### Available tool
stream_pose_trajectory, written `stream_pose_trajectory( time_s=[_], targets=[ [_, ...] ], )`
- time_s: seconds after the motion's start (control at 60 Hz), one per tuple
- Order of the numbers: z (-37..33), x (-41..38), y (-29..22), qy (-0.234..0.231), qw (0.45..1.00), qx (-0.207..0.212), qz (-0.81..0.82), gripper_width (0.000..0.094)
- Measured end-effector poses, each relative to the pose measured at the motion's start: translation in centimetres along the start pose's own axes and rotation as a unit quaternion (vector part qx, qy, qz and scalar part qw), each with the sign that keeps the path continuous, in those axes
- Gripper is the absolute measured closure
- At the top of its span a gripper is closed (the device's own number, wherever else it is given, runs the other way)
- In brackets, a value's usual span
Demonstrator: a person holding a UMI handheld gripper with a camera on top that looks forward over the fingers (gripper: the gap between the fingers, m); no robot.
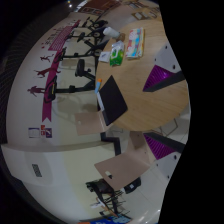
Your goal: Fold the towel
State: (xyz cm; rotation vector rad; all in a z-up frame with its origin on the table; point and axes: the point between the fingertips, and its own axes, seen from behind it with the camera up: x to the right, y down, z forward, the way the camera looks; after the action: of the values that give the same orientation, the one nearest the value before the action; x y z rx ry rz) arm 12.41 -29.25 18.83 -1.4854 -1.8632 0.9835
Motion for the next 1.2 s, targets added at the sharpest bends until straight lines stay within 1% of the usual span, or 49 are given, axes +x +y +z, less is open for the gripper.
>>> stream_pose_trajectory(
  time_s=[0.05,0.117,0.267,0.333,0.583,0.633,0.75,0.867,1.067,1.2],
  targets=[
    [0.1,0.4,0.0,0.008,1.000,-0.001,-0.002,0.0069],
    [0.3,1.0,0.3,0.018,1.000,-0.004,-0.001,0.0080],
    [1.7,4.1,0.7,0.055,0.998,-0.012,0.016,0.0080],
    [1.9,6.6,0.9,0.080,0.996,-0.014,0.027,0.0071],
    [2.1,17.2,1.4,0.180,0.980,-0.011,0.079,0.0083],
    [1.8,19.0,1.4,0.191,0.977,-0.010,0.090,0.0078],
    [3.0,22.5,1.8,0.206,0.974,-0.007,0.098,0.0077],
    [5.1,25.1,2.0,0.208,0.974,-0.004,0.092,0.0077],
    [11.5,28.9,2.4,0.196,0.977,0.003,0.079,0.0080],
    [16.4,32.1,2.6,0.191,0.978,-0.003,0.079,0.0076]
  ],
)
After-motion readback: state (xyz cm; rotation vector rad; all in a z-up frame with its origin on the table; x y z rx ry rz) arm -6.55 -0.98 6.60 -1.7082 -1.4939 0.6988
